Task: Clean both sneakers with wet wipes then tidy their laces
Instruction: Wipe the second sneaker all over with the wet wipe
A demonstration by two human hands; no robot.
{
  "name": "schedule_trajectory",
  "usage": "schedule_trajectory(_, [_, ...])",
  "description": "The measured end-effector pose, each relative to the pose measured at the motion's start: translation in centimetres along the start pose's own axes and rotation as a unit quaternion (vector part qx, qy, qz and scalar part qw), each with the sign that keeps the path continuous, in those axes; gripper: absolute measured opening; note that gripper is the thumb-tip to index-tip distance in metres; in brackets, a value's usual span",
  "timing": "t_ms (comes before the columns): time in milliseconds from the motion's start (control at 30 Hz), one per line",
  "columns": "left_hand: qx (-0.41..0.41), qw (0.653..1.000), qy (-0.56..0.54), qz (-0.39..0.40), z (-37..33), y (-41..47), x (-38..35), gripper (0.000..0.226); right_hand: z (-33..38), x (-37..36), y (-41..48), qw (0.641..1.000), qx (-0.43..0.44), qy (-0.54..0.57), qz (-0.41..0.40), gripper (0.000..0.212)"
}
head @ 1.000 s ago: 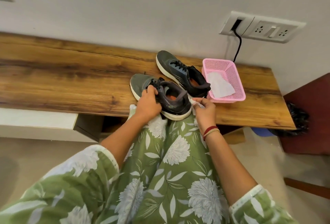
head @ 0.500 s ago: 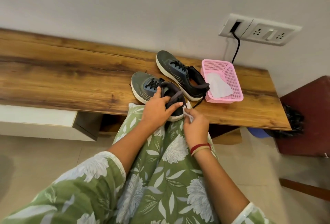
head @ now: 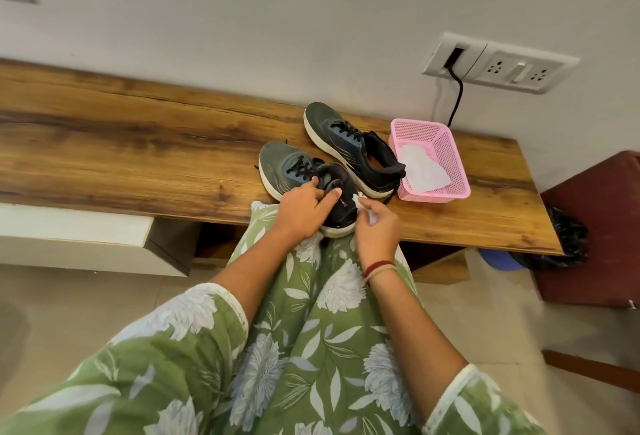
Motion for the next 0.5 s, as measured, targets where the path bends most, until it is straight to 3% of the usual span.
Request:
schedule_trajectory(200, [-0.002,1.0,-0.007,0.003,0.2,0.1,-0.2,0.053,0.4,-0.8,-2.3,0.966,0.225,-0.125,0.033,0.026])
schedule_trajectory(367, [0.008,0.999,-0.029,0.013,0.3,-0.2,-0.5,0.051,0.6,-1.7,-4.7,0.925,0.307,-0.154,0.164,0.024])
schedule_trajectory(433, [0.015,0.998,-0.052,0.019,0.3,-0.5,-0.4,0.05,1.0,-1.2,-4.8,0.929,0.329,-0.109,0.13,0.022])
schedule_trajectory(500, [0.008,0.997,-0.063,0.032,0.2,-0.7,-0.3,0.049,1.0,-0.1,-3.8,0.967,0.251,-0.011,0.046,0.023])
Point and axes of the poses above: each hand's wrist, its own y-axis towards the middle knuckle, its own x-axis out of the back of the hand, z = x × y, the point moved 4 cm from there along y, towards the middle knuckle, and after that the axes turned 4 degrees about -z, right-handed, at the moved point
